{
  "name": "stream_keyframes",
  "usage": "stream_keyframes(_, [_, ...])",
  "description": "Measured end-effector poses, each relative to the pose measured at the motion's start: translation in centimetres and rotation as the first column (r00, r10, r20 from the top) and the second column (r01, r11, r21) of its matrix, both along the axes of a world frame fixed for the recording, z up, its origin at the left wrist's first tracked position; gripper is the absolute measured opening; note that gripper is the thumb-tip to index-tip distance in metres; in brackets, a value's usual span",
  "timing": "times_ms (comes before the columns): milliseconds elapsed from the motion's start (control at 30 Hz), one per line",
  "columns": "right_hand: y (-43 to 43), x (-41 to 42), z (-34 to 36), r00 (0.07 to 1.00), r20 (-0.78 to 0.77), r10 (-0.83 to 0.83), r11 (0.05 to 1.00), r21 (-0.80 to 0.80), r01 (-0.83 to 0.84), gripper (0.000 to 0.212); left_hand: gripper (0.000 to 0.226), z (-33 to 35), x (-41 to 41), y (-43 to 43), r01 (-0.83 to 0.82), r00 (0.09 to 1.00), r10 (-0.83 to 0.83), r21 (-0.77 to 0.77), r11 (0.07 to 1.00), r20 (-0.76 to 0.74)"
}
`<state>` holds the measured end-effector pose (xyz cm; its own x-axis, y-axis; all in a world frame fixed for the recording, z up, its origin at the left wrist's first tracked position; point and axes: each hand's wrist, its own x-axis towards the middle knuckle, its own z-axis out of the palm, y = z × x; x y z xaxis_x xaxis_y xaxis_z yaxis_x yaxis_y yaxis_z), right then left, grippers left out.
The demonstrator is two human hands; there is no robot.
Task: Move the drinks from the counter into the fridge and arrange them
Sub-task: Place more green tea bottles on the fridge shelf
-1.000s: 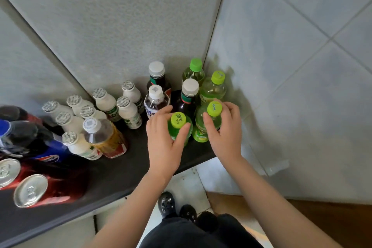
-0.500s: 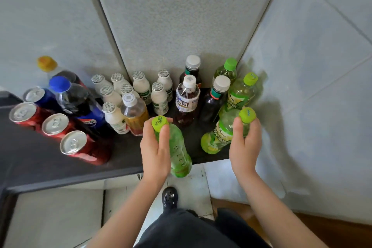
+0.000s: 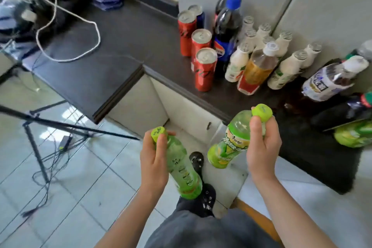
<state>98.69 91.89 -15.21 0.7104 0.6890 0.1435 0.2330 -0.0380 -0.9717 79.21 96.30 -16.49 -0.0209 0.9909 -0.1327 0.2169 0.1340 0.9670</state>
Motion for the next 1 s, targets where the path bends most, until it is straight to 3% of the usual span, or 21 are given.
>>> stream_keyframes(167, [1.6,-8.2,-1.8,0.945,-0.111,0.308,0.945,-0.074,-0.317,0.017,0.026,-1.1,-9.5,-4.5,-0.302,0.953,0.299,-0.053,0.952,-0.052])
stream_keyframes(333, [2.2,-16.8,-2.4,0.815,-0.147,0.561,0.804,-0.137,-0.578,0.012,0.039,-2.0,-18.5,-8.6,-0.581,0.813,0.578,-0.047,0.812,-0.068])
stream_keyframes(433, [2.4,-22.5,-2.1,0.715,-0.125,0.688,0.696,-0.166,-0.699,0.023,0.044,-2.6,-23.5,-10.7,-0.698,0.716,0.694,-0.039,0.715,-0.077])
stream_keyframes(667, [2.9,-38.0,-0.9,0.564,-0.099,0.82,0.541,-0.187,-0.82,0.014,0.038,-2.4,-37.2,-14.7,-0.823,0.567,0.824,-0.044,0.566,-0.017])
stream_keyframes(800, [3.1,-48.4,-0.4,0.367,-0.103,0.925,0.345,-0.181,-0.921,0.017,0.039,-0.9,-45.3,-17.4,-0.878,0.479,0.876,0.014,0.479,0.05])
stream_keyframes(1000, [1.4,-62.5,-0.3,0.124,-0.089,0.988,0.111,-0.136,-0.984,0.013,0.058,0.3,-54.4,-22.8,-0.959,0.268,0.962,0.115,0.26,0.057])
